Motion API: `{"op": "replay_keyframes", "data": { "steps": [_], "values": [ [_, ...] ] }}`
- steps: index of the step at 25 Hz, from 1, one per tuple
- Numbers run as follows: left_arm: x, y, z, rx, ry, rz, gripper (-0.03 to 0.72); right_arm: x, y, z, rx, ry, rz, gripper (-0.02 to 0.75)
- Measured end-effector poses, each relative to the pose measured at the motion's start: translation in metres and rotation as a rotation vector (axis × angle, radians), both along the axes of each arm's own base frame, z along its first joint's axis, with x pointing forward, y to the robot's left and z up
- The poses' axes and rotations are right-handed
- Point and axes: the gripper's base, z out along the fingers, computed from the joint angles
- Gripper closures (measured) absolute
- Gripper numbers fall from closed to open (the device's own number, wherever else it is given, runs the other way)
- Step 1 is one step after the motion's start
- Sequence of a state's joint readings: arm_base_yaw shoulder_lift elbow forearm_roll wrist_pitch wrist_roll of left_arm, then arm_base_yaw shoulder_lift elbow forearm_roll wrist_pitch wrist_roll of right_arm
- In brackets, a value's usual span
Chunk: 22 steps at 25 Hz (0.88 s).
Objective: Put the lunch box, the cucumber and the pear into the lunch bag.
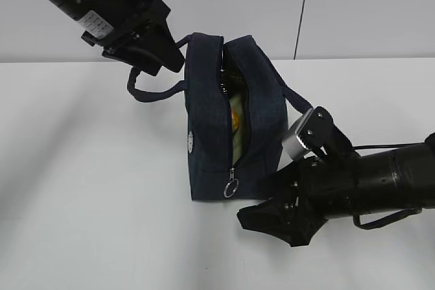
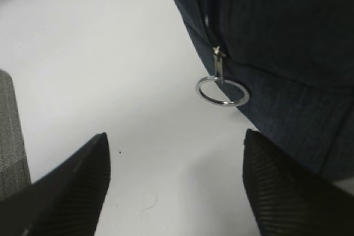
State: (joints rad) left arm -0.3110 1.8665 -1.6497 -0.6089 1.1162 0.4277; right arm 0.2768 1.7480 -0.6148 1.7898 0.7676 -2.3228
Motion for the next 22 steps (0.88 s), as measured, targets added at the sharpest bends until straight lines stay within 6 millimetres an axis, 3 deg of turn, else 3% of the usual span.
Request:
{"op": "replay_keyframes", "data": {
  "steps": [13,22],
  "values": [
    [-0.023,0.010,0.042,-0.011,-0.080,-0.013,0.295,0.023,0.010,-0.022,0.030,0.004,0.047,0.186],
    [-0.023,0.012,0.042,0.014,-0.091,-0.015,0.295,0.034,0.024,-0.024,0.006,-0.022,0.072,0.186]
  ]
}}
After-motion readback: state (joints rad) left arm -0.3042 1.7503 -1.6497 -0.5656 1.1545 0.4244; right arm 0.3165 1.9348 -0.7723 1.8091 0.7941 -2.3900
